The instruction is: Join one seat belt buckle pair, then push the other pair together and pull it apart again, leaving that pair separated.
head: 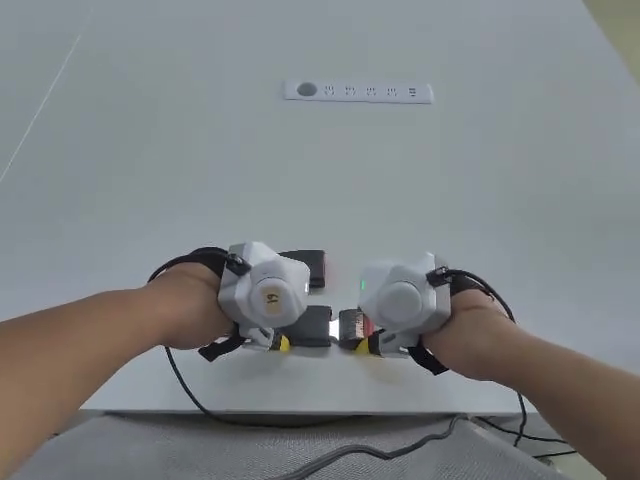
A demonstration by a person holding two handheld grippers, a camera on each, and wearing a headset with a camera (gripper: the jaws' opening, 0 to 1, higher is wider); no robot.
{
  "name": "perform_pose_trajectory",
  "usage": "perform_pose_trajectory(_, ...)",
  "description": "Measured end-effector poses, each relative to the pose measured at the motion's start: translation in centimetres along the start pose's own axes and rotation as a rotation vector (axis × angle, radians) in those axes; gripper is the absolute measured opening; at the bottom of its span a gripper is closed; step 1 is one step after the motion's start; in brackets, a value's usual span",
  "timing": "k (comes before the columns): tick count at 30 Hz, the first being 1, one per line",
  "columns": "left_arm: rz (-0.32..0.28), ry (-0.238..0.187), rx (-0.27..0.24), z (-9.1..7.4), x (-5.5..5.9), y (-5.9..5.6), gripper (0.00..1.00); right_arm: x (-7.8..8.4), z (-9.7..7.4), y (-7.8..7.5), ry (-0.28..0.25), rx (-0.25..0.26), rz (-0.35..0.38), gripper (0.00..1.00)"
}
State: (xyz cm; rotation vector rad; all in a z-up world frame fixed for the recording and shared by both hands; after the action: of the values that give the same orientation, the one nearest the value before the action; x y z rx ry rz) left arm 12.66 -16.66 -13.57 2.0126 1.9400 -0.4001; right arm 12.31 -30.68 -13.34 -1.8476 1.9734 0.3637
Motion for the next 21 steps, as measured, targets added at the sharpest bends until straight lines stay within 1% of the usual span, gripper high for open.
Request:
perform_pose_trajectory(1, -0.003, 0.013, 0.006, 0.0, 0.1, 0.0, 0.31, 0.2, 0.0, 0.5, 0.035, 0.001, 0.025, 0.29)
perform_pose_trajectory(2, -0.013, -0.001, 0.006, -0.1, 0.1, 0.0, 0.31, -0.2, 0.0, 0.1, 0.01, -0.017, -0.084, 0.29)
perform_pose_trajectory(3, -0.015, -0.003, 0.004, -0.2, 0.1, 0.1, 0.31, 0.1, -0.2, 0.2, 0.01, -0.004, -0.02, 0.29)
perform_pose_trajectory(4, -0.01, -0.005, 0.004, -0.1, 0.1, 0.0, 0.31, 0.3, -0.4, 0.2, 0.007, -0.004, -0.015, 0.29)
perform_pose_trajectory(8, -0.013, 0.005, 0.003, -0.1, 0.0, 0.1, 0.31, 0.1, -0.6, 0.3, 0.011, -0.002, -0.016, 0.29)
perform_pose_trajectory(12, -0.015, 0.008, 0.003, -0.2, 0.1, 0.1, 0.31, 0.4, -0.6, 0.1, 0.008, 0.0, -0.017, 0.29)
perform_pose_trajectory(13, -0.013, -0.002, 0.001, -0.3, 0.3, 0.2, 0.31, 0.5, -0.6, 0.0, 0.002, 0.002, -0.025, 0.29)
perform_pose_trajectory(15, -0.032, -0.016, 0.007, -0.3, 0.6, 0.4, 0.3, 0.6, -0.6, -0.1, -0.009, 0.004, -0.028, 0.29)
perform_pose_trajectory(19, -0.048, -0.01, 0.011, -0.2, 0.6, 0.4, 0.3, 0.8, -0.5, -0.2, -0.009, -0.003, -0.021, 0.29)
perform_pose_trajectory(21, -0.057, -0.015, 0.009, -0.2, 0.8, 0.4, 0.3, 0.9, -0.4, -0.4, -0.01, -0.009, -0.013, 0.29)
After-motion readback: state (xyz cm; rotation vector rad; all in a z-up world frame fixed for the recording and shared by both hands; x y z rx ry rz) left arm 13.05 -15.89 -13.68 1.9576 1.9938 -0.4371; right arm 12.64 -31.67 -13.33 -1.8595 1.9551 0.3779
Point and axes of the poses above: the centre of the closed fingertips' face, and the gripper's own axes: z roughly forward along the fingers, y roughly to its left, x roughly out of its underside, the point moved 8 cm from there along -z, roughly backward along the fingers, and after that the axes turned 2 degrees about x, right-handed, at the moved point
